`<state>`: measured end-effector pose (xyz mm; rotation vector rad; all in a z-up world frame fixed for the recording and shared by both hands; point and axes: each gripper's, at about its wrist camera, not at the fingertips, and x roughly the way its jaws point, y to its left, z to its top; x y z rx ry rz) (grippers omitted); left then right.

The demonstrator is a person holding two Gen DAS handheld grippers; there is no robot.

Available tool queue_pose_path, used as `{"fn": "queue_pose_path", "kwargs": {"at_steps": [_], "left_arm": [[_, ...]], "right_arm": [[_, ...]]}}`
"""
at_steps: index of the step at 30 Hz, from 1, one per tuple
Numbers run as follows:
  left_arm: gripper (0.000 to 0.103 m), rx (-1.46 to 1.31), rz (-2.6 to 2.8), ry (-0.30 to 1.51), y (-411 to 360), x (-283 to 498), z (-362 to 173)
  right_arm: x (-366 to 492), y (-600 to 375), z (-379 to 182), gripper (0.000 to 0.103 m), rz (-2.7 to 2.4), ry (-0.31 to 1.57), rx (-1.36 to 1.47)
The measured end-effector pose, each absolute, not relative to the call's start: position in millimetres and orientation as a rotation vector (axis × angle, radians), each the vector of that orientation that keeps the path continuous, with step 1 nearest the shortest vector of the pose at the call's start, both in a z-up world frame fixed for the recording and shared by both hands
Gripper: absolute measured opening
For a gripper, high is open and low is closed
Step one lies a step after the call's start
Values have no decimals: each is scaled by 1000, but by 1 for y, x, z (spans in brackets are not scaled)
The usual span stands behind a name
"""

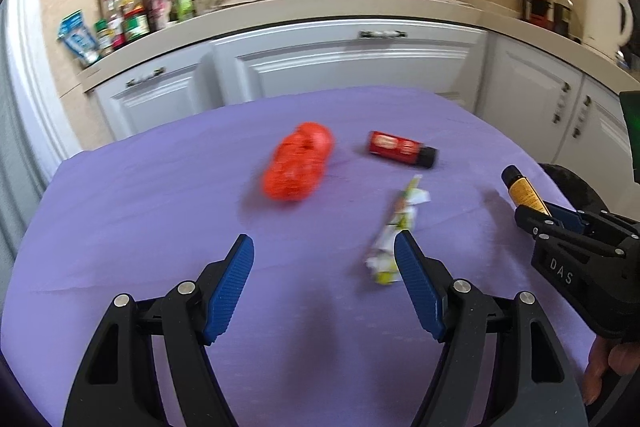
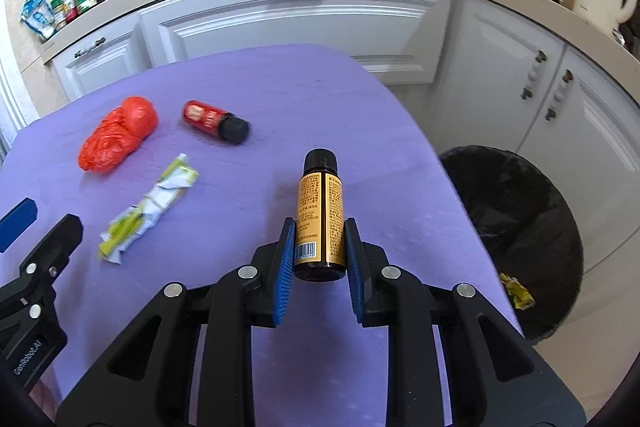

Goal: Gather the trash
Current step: 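Grasp the amber bottle with the right gripper while the left gripper grasps the white-green tube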

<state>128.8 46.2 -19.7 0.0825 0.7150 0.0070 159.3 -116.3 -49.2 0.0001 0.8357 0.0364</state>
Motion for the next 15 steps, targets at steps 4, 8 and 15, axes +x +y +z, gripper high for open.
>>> {"fn": "queue_pose_path", "kwargs": {"at_steps": [4,8,15], "left_arm": [[71,113,-27,737,26,138,-27],[64,101,-54,794,19,152,-37],[28,86,-93,886,15,164,-52]], "right_arm": [[156,-134,-51,23,25,840,26],[154,-146,-52,23,22,839,47],[155,-151,-53,23,36,844,70]]}}
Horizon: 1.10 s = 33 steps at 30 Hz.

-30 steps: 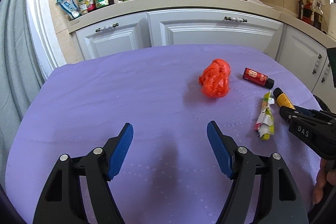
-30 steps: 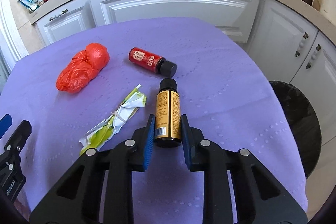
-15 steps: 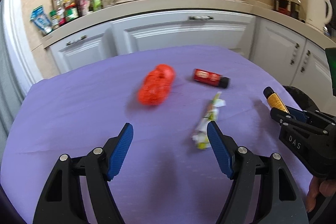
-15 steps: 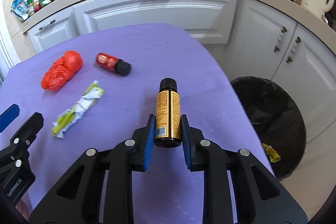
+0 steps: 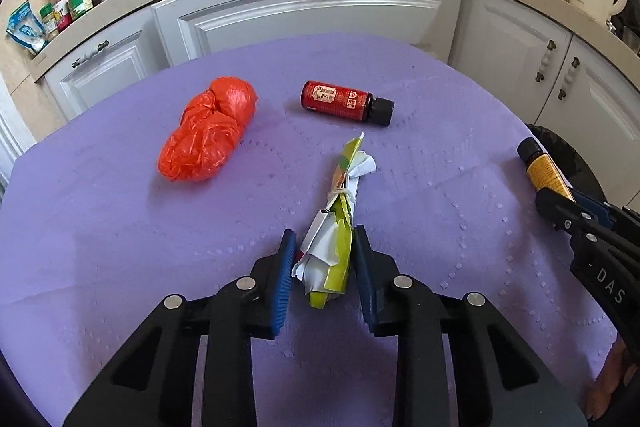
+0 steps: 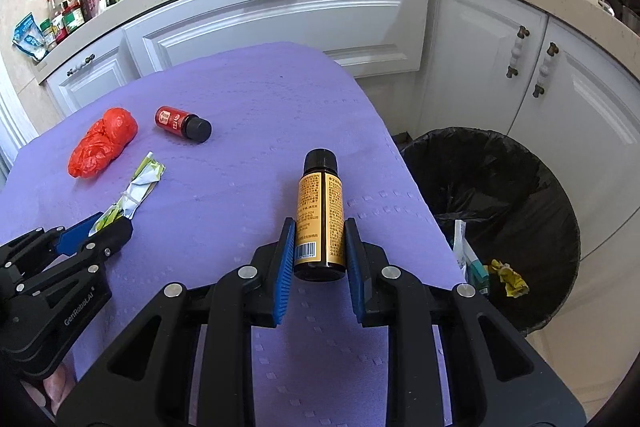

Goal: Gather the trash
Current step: 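Grasp the amber bottle with the right gripper while the left gripper grasps the white-green tube, then carry the amber bottle and white-green tube over the black bin with both grippers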

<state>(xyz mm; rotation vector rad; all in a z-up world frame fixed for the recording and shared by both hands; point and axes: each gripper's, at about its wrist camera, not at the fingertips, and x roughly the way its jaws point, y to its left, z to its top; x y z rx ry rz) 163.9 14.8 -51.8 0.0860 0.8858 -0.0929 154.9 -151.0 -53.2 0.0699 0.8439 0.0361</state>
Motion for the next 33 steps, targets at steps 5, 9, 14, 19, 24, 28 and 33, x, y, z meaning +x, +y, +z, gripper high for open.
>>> {"fn": "queue_pose_path", "kwargs": {"at_steps": [5,9,14,19,24,28,33], "left_arm": [[17,87,-104,882,14,162,-52],[17,80,-100,876,16,161,-51],[17,65,-84,854,19,159,-47],[17,65,-74,822,21,152,-40],[17,59,-72,800,23,144,-33],[17,58,-72,785,24,139,-28],[17,51,-79,762,22,131,-19]], "right_arm": [[155,-150,-53,23,39,844,66],[154,-147,-52,23,36,839,56],[151,-145,-51,23,36,832,50],[146,-142,-46,23,37,812,46],[140,-143,-41,23,38,796,42],[134,-143,-37,23,32,781,42],[125,-150,-27,23,12,751,43]]}}
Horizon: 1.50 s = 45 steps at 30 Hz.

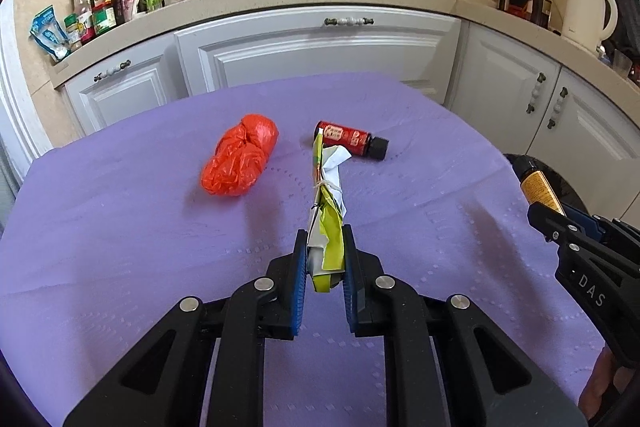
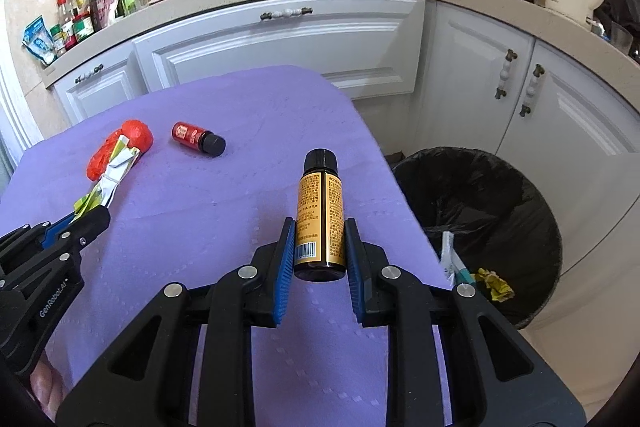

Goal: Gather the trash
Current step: 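Carry the amber bottle and white-green tube over the black bin with both grippers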

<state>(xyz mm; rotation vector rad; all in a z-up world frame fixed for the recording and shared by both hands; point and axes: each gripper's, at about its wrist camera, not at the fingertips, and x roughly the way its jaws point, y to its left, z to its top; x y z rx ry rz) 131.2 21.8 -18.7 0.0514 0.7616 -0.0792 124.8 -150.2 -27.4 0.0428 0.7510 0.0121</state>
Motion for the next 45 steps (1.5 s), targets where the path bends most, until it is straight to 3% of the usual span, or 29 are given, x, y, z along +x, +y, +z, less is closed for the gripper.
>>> {"fn": "queue_pose_path", "kwargs": {"at_steps": [19,45], "left_arm": [[17,90,-243,657,-52,118,14],[17,184,-384,661,-170,137,-2]], "right_arm": [[94,-234,3,23,-181,643,91],[106,-335,-15,23,-328,631,160]]}}
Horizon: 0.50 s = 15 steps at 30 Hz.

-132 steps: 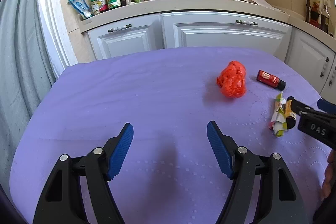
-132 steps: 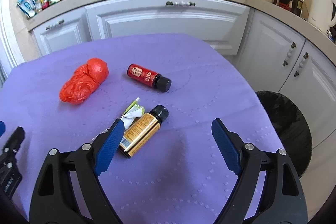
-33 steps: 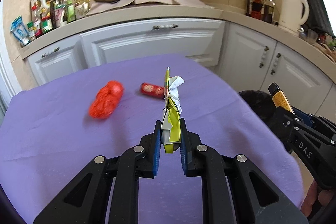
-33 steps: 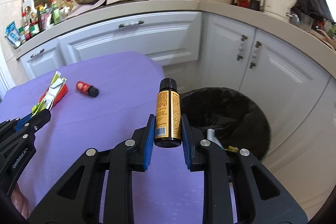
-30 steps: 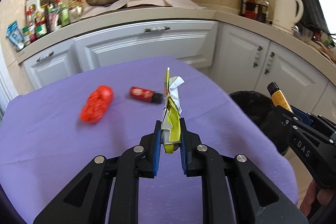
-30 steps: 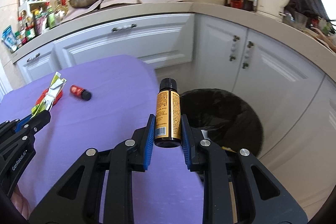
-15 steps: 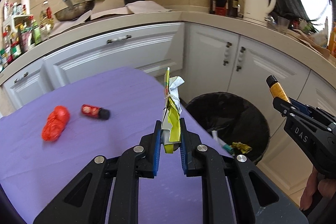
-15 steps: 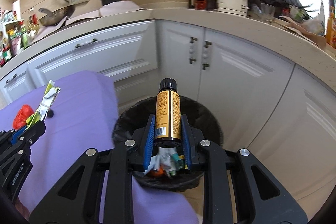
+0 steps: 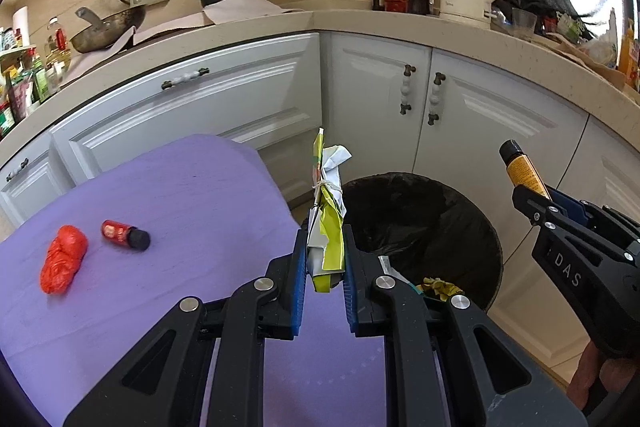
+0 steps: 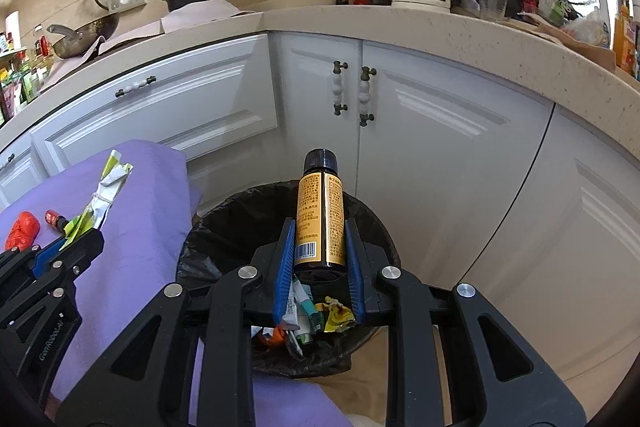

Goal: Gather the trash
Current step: 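Carry the amber bottle and white-green tube over the black bin with both grippers, then open both grippers over the black bin to drop the bottle and tube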

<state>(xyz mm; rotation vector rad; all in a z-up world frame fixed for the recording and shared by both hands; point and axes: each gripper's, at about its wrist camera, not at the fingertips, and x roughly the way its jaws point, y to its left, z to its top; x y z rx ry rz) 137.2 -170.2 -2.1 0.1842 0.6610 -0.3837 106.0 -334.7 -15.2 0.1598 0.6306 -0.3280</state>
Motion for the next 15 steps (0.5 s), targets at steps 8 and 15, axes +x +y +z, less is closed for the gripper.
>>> {"fn": "queue_pose_path", "kwargs": {"at_steps": [8,15], "left_arm": [[17,198,-377,680,-189,151,-12],[17,211,-375,695,-204,164,-20]], "right_arm": [[116,-348,-26,23,-337,644,171],[127,-358,-35,23,-356,647,188]]}}
